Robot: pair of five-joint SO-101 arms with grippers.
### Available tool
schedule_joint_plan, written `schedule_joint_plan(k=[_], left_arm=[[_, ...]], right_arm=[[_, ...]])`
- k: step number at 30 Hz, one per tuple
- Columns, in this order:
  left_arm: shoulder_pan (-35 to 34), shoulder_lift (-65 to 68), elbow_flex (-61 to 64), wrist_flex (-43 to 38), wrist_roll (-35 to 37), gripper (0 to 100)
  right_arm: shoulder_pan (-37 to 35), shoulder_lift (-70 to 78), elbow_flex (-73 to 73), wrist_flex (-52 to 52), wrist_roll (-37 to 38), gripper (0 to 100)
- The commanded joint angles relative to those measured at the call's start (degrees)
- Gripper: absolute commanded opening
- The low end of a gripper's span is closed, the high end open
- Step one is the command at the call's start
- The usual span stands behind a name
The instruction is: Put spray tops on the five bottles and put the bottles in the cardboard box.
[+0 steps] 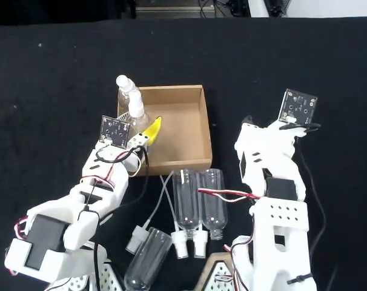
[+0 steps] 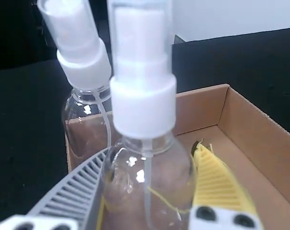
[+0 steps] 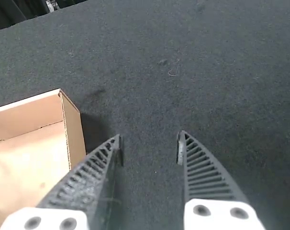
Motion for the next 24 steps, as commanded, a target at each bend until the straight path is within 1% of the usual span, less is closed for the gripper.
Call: schedule_joint_plan(k=[1, 8, 24], left_arm=[[0.1, -0.4, -2.4, -1.4, -0.6, 21], [0.1, -0.8, -2.4, -1.2, -0.3, 29], [0.1, -0.9, -2.3, -1.5, -0.3, 30]], right_arm=[[1.1, -1.4, -0.2, -1.7, 0.7, 17.0], [1.1, -1.4, -0.2, -1.7, 0.7, 17.0], [1.1, -1.4, -0.2, -1.7, 0.7, 17.0]])
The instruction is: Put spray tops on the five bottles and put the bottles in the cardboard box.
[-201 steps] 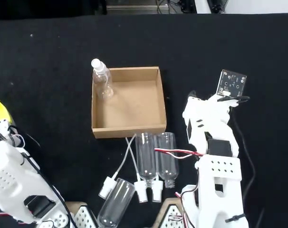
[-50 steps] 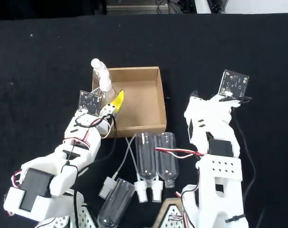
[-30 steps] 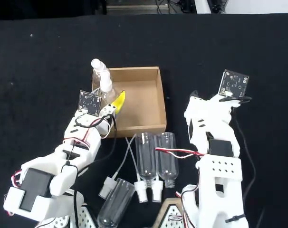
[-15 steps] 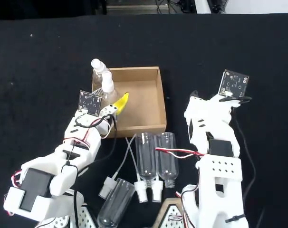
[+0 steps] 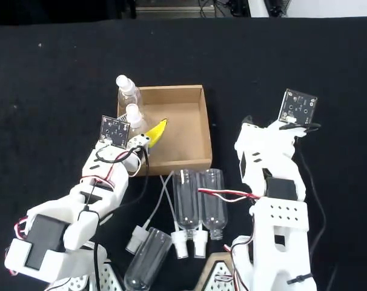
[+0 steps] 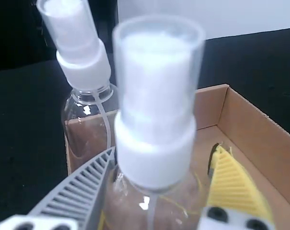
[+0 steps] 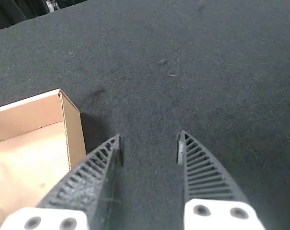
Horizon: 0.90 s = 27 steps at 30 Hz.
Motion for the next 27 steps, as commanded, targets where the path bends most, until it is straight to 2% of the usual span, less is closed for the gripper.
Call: schedule_joint_plan(k=[1, 6, 11, 17, 22, 27], left_arm=[[0.1, -0.9, -2.3, -1.2, -0.2, 30], [0.1, -1.5, -1.8, -1.2, -0.3, 30], [0.1, -7.7, -0.5, -0.5, -0.5, 30], [0.1, -18.6, -1.7, 18.6, -0.1, 30], [0.2, -26.4, -1.7, 27.7, -0.2, 30], [0.1, -33.1, -3.1, 40.2, -0.5, 30]], right_arm=[[1.1, -1.4, -0.2, -1.7, 0.7, 17.0], [1.1, -1.4, -0.2, -1.7, 0.7, 17.0], [1.1, -1.4, -0.2, -1.7, 0.7, 17.0], [1.1, -1.4, -0.2, -1.7, 0.7, 17.0], [1.1, -1.4, -0.2, -1.7, 0.7, 17.0], [1.1, -1.4, -0.2, -1.7, 0.7, 17.0]])
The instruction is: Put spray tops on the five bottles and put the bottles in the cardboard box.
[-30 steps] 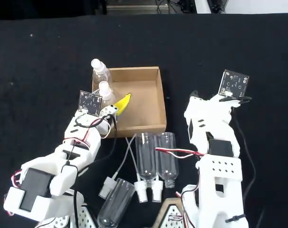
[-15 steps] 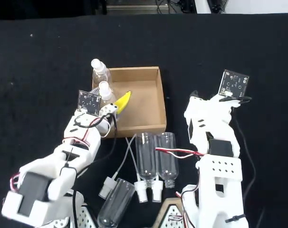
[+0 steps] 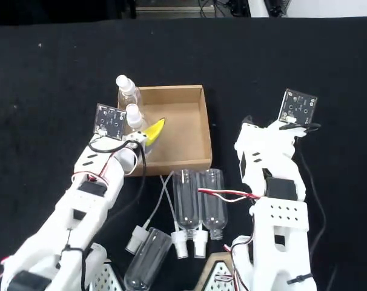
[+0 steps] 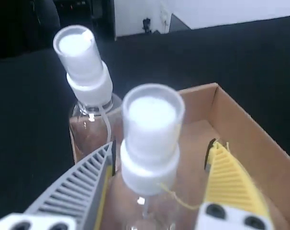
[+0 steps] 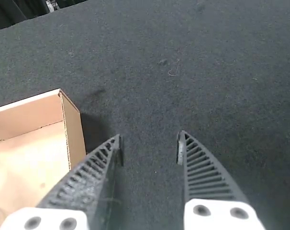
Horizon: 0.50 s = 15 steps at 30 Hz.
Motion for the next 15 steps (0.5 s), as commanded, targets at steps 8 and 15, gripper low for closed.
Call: schedule_joint_plan(k=[8, 15], left_arm=[[0.3, -11.2, -10.2, 28.9, -0.2, 30], [0.3, -11.4, -11.0, 30.9, -0.2, 30]], right_arm=[[1.1, -1.4, -0.2, -1.7, 0.7, 17.0], [1.1, -1.4, -0.2, -1.7, 0.7, 17.0]])
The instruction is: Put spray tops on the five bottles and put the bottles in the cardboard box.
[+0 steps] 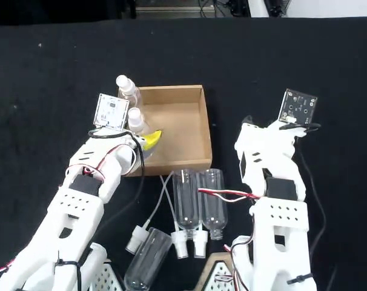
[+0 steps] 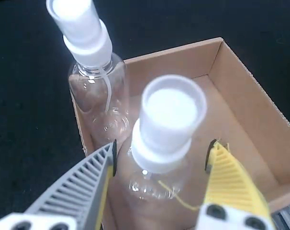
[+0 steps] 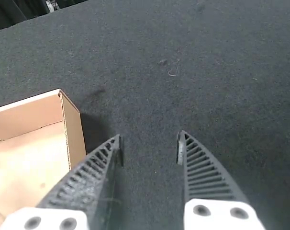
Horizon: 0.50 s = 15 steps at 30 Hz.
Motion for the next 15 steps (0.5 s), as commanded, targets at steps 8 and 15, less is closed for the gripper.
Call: schedule_joint_plan(k=[8, 15], left_arm=[[0.8, -7.3, -7.2, 9.3, -0.1, 30], [0.8, -10.2, -10.5, 24.1, -0.1, 30]], right_arm=[[1.1, -1.4, -0.3, -1.7, 0.7, 17.0], [1.1, -1.4, -0.3, -1.7, 0.7, 17.0]])
